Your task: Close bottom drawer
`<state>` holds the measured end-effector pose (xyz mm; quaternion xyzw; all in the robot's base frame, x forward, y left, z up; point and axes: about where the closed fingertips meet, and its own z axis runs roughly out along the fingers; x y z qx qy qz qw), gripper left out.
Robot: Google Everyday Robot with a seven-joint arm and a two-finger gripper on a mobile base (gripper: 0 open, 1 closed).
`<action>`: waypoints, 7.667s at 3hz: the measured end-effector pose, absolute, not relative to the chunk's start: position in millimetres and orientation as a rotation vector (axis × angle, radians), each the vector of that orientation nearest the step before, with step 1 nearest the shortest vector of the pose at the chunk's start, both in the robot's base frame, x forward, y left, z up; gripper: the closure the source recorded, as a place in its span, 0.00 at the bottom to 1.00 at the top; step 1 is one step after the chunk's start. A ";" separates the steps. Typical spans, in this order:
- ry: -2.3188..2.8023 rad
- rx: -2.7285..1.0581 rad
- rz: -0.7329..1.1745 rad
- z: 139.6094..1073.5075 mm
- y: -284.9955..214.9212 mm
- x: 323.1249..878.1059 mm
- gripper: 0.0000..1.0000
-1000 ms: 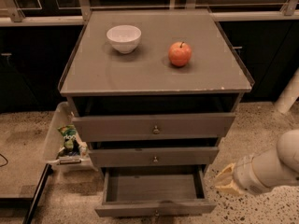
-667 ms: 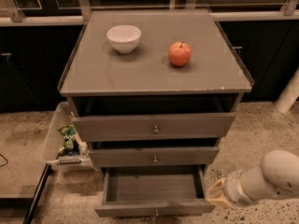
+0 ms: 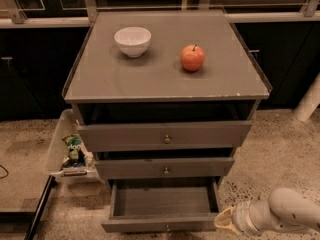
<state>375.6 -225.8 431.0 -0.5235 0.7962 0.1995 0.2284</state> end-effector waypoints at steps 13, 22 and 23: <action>2.010 -1.475 0.467 183.6 -203.4 431.8 0.58; 1.939 -1.535 0.277 178.1 -197.6 566.9 0.85; 1.939 -1.535 0.277 178.1 -197.5 566.9 0.62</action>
Offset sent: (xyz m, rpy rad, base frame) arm 0.0039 -0.0140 -0.0354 0.0049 0.0232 -0.0241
